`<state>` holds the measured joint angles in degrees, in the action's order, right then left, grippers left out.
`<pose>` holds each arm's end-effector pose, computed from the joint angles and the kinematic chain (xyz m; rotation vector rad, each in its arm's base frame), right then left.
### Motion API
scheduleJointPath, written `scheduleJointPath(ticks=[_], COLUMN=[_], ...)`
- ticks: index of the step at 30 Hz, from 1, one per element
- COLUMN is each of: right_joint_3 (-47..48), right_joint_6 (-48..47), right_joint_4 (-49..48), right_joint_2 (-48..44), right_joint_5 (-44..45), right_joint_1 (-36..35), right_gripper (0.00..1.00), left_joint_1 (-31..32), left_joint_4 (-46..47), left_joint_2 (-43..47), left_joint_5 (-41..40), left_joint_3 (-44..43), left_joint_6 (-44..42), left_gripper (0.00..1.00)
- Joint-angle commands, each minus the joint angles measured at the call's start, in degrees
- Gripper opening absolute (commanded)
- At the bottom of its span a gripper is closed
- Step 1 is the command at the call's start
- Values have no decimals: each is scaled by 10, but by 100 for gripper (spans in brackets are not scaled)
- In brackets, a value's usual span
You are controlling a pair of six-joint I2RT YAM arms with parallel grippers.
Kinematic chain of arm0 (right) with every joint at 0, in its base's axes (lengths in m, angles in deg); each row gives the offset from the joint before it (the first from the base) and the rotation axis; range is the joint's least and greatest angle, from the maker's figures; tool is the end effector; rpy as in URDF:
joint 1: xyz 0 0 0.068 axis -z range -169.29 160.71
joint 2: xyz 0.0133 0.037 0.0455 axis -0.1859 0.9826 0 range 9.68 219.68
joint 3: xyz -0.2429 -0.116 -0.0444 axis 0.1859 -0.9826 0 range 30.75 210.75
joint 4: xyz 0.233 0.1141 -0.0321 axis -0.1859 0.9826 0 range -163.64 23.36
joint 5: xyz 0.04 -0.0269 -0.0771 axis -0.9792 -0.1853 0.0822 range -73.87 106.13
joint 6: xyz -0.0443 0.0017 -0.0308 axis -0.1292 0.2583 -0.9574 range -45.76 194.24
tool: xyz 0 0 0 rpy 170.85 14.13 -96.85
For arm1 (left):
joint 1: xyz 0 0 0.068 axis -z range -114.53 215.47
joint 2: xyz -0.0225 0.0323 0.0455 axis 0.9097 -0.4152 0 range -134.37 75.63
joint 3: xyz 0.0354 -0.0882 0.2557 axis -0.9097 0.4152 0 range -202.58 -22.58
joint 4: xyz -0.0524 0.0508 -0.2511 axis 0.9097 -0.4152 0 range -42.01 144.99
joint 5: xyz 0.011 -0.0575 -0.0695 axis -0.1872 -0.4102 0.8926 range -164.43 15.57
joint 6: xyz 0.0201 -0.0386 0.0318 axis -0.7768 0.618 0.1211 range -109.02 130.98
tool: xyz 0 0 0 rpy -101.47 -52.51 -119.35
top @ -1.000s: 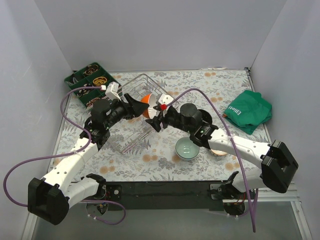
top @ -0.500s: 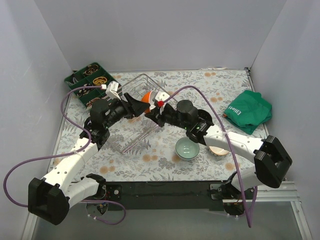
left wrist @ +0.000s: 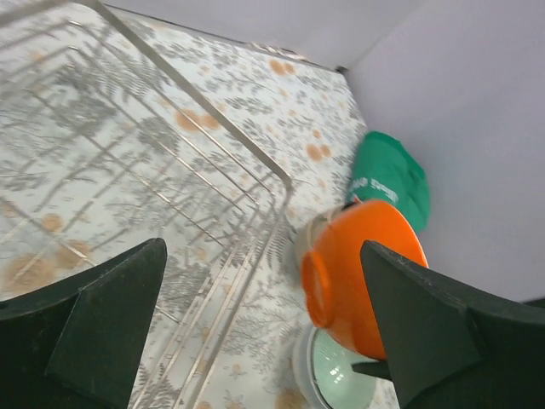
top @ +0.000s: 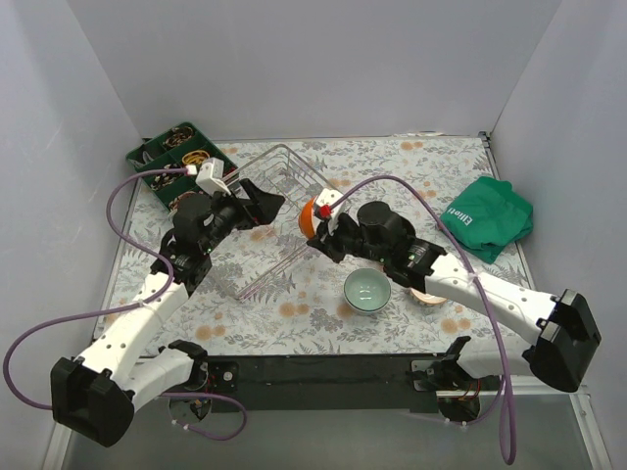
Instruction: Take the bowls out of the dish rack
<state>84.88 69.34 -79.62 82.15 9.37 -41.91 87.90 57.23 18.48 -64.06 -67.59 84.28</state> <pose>0.1780 0.2399 0.3216 -0.9610 1.5694 0.6974 0.2160 -0.0962 0.3237 -0.7023 1.8228 -1.3329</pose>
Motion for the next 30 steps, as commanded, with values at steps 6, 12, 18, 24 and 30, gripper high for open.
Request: scheduleJointPath(ticks=[6, 12, 18, 24, 30], right_joint_3=[50, 59, 67, 65, 58], right_joint_6=[16, 45, 73, 68, 63], right_joint_4=[263, 373, 446, 484, 503], right_joint_2=[-26, -7, 0, 19, 52], right_joint_5=[32, 98, 145, 153, 157], right_joint_1=[-21, -65, -85, -85, -85], right_gripper=[1, 1, 1, 1, 4], left_joint_1=[-4, -4, -3, -3, -3], left_joint_4=[-65, -65, -66, -66, -66], left_joint_2=[54, 69, 69, 70, 67], left_joint_5=[-232, -307, -306, -309, -308], left_joint_3=[-29, -20, -19, -18, -18], left_joint_6=[-113, -141, -144, -148, -151], left_gripper=[98, 98, 98, 98, 98])
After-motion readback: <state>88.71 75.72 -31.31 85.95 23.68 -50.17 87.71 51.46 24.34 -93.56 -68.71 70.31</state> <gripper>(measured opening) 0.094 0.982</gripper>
